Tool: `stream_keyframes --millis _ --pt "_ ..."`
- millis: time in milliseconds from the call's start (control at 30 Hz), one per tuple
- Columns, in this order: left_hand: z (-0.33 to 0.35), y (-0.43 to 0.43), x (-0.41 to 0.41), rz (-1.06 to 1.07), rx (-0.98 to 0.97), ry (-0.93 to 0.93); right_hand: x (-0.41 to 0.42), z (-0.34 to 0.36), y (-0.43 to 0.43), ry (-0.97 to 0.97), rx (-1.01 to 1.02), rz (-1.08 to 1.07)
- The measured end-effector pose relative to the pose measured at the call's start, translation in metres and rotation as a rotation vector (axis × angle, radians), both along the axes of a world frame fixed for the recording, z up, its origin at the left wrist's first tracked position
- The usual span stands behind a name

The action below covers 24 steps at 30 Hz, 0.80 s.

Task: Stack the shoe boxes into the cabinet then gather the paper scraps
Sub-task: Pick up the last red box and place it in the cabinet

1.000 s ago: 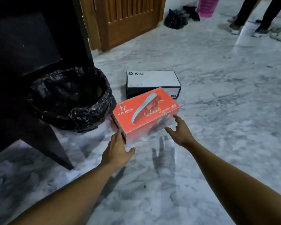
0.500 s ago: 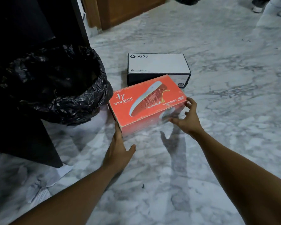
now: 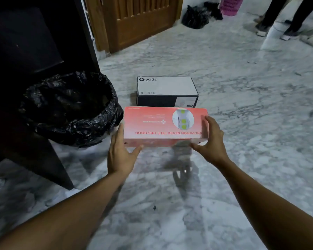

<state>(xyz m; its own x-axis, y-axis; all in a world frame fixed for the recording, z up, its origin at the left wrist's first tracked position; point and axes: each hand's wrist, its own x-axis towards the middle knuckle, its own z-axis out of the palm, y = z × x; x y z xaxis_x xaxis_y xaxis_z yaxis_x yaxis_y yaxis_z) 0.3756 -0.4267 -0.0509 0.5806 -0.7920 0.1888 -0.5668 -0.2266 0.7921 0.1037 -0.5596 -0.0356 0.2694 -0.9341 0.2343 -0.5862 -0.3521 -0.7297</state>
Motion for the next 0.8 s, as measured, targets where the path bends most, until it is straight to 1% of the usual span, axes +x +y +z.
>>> stream_keyframes --millis 67,200,267,333,400,433,533,633,733,800 --pt "0.008 -0.002 0.001 0.019 -0.016 -0.012 -0.003 0.004 0.007 0.0 0.018 -0.033" --pt "0.005 0.001 0.006 -0.004 0.009 0.025 -0.011 -0.004 0.021 -0.024 0.102 -0.048" --pt "-0.001 0.008 0.006 -0.01 0.028 0.055 -0.011 -0.01 0.029 -0.051 0.093 -0.049" --pt "-0.008 0.018 0.005 -0.029 0.048 0.101 -0.007 -0.018 0.038 -0.147 0.117 -0.075" --pt "-0.02 0.026 0.006 -0.044 0.073 0.14 -0.004 -0.029 0.048 -0.264 0.184 -0.104" --pt "-0.026 0.03 0.005 -0.045 0.095 0.156 -0.004 -0.037 0.053 -0.288 0.214 -0.123" --pt "-0.041 0.038 0.0 -0.033 0.15 0.212 -0.004 -0.062 0.069 -0.304 0.293 -0.164" --pt "-0.051 0.041 -0.004 -0.027 0.191 0.244 -0.007 -0.079 0.078 -0.285 0.373 -0.131" --pt "-0.052 0.04 -0.006 -0.055 0.215 0.269 -0.011 -0.08 0.077 -0.244 0.372 -0.092" --pt "-0.049 0.039 -0.005 -0.071 0.213 0.246 -0.013 -0.075 0.074 -0.237 0.361 -0.096"
